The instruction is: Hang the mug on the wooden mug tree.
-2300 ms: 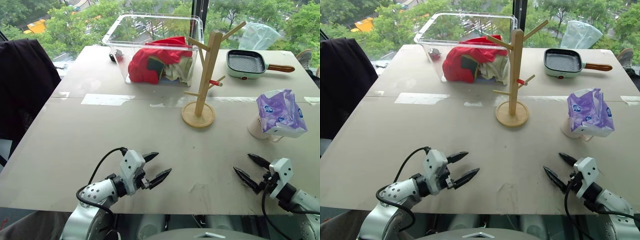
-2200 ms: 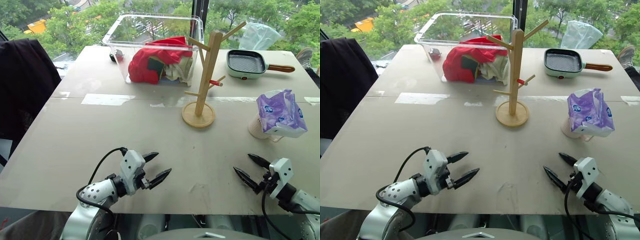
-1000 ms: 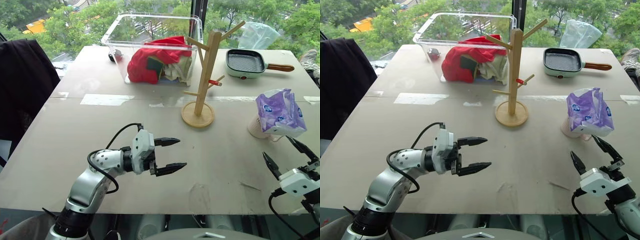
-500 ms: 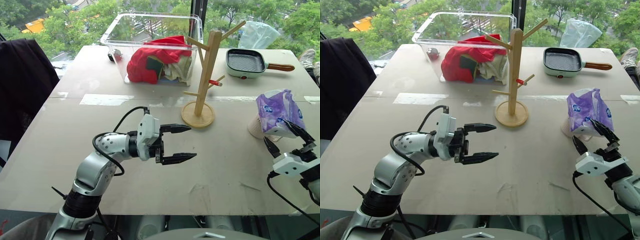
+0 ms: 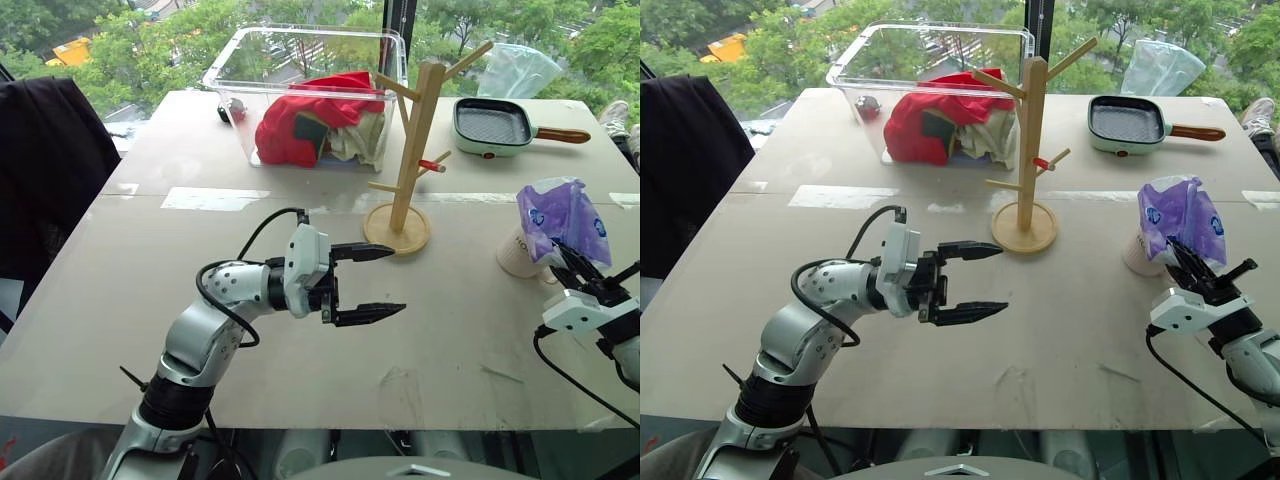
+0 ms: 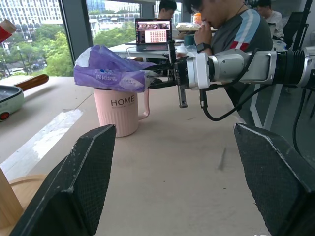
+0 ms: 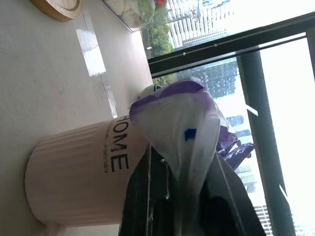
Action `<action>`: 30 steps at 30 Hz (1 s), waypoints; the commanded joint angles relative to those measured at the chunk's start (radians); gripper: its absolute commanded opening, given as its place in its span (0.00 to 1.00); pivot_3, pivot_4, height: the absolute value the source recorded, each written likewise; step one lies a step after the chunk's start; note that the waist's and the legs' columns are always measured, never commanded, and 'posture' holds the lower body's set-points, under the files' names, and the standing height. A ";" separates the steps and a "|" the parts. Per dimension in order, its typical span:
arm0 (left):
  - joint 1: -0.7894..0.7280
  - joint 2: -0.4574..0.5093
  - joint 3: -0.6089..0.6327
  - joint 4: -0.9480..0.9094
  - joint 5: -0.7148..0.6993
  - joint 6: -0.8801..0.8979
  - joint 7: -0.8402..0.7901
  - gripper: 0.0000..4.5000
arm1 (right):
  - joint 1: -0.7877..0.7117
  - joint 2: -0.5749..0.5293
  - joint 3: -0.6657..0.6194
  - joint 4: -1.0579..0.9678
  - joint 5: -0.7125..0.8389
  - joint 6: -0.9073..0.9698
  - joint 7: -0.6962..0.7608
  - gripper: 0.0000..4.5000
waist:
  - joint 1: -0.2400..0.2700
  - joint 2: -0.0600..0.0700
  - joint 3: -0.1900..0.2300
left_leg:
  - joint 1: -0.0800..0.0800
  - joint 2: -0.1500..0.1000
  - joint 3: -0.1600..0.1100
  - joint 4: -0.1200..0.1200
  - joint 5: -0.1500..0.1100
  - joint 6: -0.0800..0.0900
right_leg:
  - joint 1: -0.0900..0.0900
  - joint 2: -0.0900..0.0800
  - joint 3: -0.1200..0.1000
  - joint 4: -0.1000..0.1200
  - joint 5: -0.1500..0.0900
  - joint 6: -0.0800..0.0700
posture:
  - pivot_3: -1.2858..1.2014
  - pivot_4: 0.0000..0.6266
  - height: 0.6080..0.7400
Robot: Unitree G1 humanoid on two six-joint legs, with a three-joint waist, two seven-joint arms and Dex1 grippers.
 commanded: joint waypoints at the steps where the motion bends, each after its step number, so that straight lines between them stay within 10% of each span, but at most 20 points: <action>1: -0.027 -0.021 -0.017 0.022 0.007 -0.024 -0.006 0.87 | 0.009 -0.012 -0.055 -0.053 -0.002 0.006 -0.051 0.00 | 0.000 0.000 0.000 | 0.000 0.000 0.000 0.000 0.000 0.000 | 0.000 0.000 0.000 0.000 0.000 0.000 | 0.52 0.24 1.00; 16: -0.196 -0.144 -0.205 0.211 0.112 -0.076 -0.089 0.87 | 0.302 0.034 -0.379 -0.025 0.137 0.226 -0.038 0.00 | -0.010 0.000 0.000 | 0.000 -0.001 0.001 0.000 0.000 0.000 | 0.001 0.001 0.001 -0.001 0.000 0.000 | 0.52 0.24 1.00; 26: -0.211 -0.196 -0.214 0.260 0.125 -0.098 -0.114 0.87 | 0.346 0.059 -0.325 -0.076 0.349 0.396 0.154 0.99 | -0.021 0.001 -0.001 | 0.001 -0.001 -0.001 0.000 0.000 0.001 | 0.002 0.002 0.002 0.000 -0.002 0.003 | 0.52 0.24 1.00; 30: -0.193 -0.188 -0.203 0.251 0.125 -0.093 -0.100 0.87 | 0.392 0.136 -0.311 -0.249 0.580 0.498 0.265 0.99 | -0.017 0.004 -0.002 | 0.001 0.001 -0.003 0.000 0.000 0.001 | 0.002 0.002 0.001 0.000 0.000 0.000 | 0.52 0.24 1.00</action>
